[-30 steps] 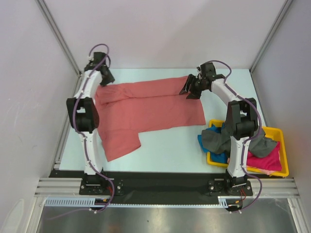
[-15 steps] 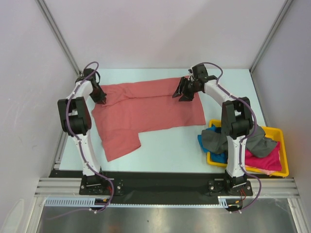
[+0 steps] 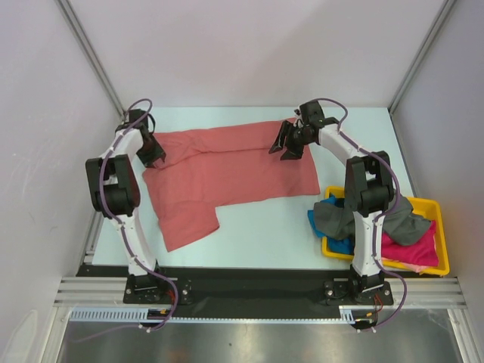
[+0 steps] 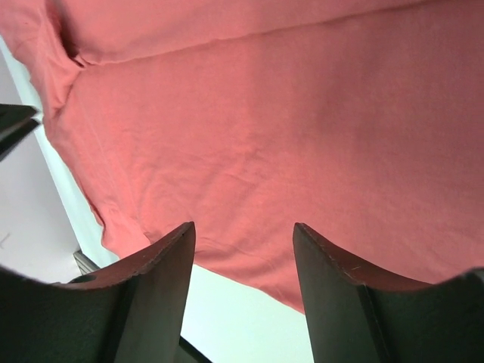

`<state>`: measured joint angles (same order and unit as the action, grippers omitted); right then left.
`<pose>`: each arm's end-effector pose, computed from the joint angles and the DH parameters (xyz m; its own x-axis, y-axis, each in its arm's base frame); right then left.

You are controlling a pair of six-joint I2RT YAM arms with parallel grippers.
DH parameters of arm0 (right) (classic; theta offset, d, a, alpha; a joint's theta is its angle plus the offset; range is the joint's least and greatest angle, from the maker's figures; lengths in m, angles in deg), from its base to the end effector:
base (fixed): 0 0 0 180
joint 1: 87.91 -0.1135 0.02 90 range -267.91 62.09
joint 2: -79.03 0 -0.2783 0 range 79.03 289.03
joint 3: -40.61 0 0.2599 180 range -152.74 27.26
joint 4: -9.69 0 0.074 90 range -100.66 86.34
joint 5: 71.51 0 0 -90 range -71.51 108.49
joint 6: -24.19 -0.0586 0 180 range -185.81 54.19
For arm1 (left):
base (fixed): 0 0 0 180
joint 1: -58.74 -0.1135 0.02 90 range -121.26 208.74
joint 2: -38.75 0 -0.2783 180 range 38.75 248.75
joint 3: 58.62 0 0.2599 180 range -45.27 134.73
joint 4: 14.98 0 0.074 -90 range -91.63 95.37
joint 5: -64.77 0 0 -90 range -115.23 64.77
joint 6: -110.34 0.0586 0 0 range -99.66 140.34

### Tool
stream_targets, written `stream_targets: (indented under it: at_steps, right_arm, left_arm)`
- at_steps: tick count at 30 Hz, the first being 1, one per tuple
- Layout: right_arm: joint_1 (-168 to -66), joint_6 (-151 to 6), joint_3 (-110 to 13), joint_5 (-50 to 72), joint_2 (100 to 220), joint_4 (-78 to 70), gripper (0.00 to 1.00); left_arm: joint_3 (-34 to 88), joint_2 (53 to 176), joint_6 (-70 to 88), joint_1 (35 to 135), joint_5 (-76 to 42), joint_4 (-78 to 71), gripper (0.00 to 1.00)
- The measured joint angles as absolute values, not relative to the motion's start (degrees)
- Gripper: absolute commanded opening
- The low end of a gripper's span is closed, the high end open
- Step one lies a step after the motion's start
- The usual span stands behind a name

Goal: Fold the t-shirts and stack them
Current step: Fold the tshirt

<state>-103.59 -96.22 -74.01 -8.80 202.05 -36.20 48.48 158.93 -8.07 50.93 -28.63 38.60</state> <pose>0.4764 0.1616 0.2065 -0.9262 0.2072 -0.3149 -0.0336 0.7866 0.6165 0.4608 0.0667 0.1736 -0.7245 -0.5788 -0.3744 -0.5726 0.8077 -0.1406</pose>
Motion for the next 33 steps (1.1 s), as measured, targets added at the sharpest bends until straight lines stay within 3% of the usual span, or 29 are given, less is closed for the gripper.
stream_targets:
  at_steps: [8,18,24,33]
  right_arm:
    - [-103.59,-94.69,-72.59,-5.63,200.91,-43.41,0.69]
    - [-103.22,-90.93,-56.96,0.23,186.88,-50.67,0.70]
    - [-99.70,-90.69,-50.71,-0.82,183.30,-50.23,0.60]
    - [-94.63,-90.08,-45.51,-1.50,182.53,-49.07,0.58]
  left_arm:
    - [46.04,147.24,-8.35,51.00,-35.71,39.01,0.49]
    - [12.59,118.13,-17.14,49.88,-38.55,42.51,0.40]
    - [3.15,116.64,-20.68,48.48,-35.01,42.49,0.39]
    - [1.86,120.49,-19.56,43.28,-30.73,35.36,0.39]
